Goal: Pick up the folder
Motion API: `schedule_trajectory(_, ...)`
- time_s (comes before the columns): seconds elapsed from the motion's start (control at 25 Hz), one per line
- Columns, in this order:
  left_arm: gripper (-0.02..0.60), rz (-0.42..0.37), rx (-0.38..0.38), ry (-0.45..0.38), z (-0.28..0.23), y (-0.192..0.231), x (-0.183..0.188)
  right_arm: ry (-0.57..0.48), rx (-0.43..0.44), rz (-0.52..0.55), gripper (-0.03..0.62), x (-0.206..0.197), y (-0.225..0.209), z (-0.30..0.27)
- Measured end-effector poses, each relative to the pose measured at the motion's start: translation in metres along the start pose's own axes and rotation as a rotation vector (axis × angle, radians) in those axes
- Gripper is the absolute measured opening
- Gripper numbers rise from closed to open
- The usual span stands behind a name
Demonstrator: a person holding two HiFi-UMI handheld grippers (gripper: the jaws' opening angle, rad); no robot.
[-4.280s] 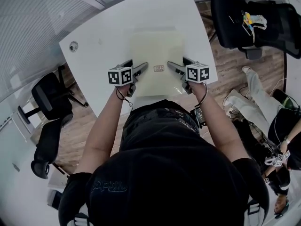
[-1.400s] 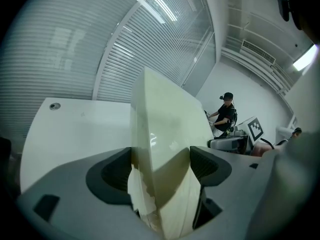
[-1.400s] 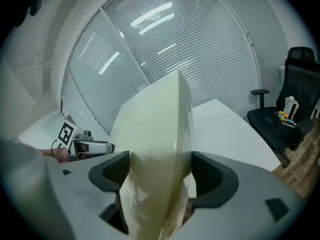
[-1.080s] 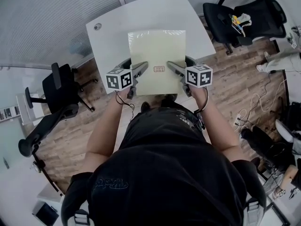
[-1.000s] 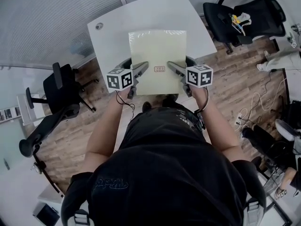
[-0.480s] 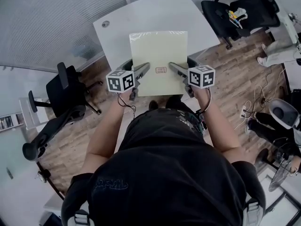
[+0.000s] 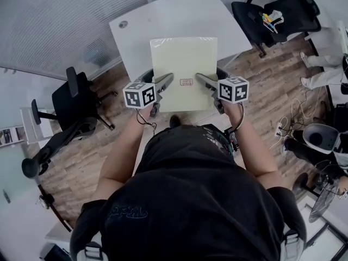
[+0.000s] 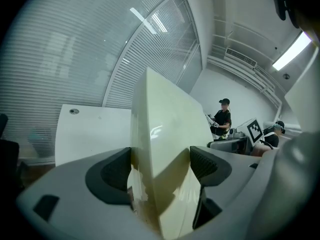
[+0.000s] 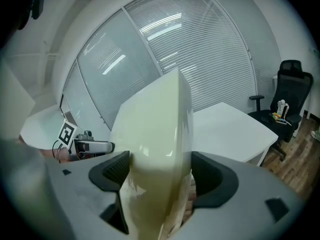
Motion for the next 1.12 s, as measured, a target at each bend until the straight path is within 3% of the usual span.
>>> schedule_trajectory(0.2,0.373,0.005,0.024,-0.013,0.0,-0.024,-0.006,0.008,0.018,0.005,0.379,-0.002,-0.008,0.021)
schedule_trajectory(0.64,0.373,0.021,0.068,-0.03,0.01,-0.09,-0.058,0.038,0.068,0.02,0.379,-0.04,-0.023,0.087)
schedule_trajectory(1.12,0.373,0.054,0.145,-0.057,0.06,-0.131,-0.112,0.076,0.146,0.049,0.379,-0.086,0.005,0.129)
Point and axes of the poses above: the fingertips, and each gripper's own axes: z backward along the fingers, y to its left, x out of its top, the point moved 2 cm from there along z, backward along the fingers, and after that the axes turned 5 degrees about -y, right-handed, at the moved point
